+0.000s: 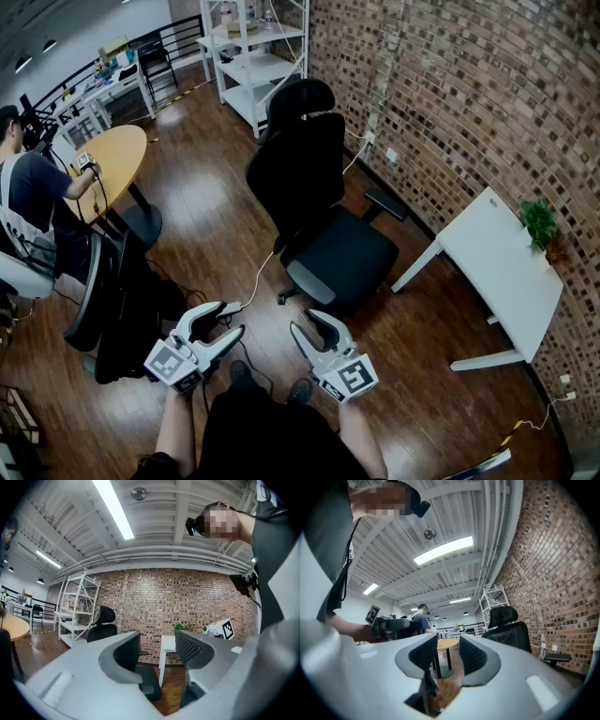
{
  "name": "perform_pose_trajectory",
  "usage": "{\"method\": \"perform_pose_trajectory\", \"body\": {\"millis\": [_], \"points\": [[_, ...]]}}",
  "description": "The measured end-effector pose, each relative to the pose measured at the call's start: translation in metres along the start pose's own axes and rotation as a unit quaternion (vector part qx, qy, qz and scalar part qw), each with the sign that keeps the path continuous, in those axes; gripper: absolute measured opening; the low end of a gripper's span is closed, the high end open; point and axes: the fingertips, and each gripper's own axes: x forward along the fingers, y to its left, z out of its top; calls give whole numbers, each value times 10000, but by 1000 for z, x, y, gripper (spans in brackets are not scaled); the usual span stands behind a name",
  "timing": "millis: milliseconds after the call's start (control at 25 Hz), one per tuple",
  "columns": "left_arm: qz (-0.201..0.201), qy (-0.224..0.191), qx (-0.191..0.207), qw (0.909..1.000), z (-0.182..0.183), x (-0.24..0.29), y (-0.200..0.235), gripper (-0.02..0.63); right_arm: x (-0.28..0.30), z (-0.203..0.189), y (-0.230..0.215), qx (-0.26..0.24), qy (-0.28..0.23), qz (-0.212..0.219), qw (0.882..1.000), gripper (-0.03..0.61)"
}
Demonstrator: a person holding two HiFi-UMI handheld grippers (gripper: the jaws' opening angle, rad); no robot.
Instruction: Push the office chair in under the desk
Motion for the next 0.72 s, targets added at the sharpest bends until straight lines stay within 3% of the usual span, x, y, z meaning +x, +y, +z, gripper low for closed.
{"method": "perform_pose_trajectory", "body": {"millis": [200, 360, 600, 720], "points": [[41, 46, 186, 9998, 14, 40, 7, 327, -22, 7, -23, 1, -85, -164, 9998, 146], [139, -453, 494, 9977, 28, 75, 54, 367, -30, 14, -42, -81, -115, -411, 9991, 146], [695, -370, 576, 9952, 10, 119, 189, 447, -38, 2, -45, -325, 279, -879, 9952, 146], [850, -130, 390, 9955, 0, 154, 272, 485, -25, -2, -54, -390, 547, -1197, 9905, 146]]}}
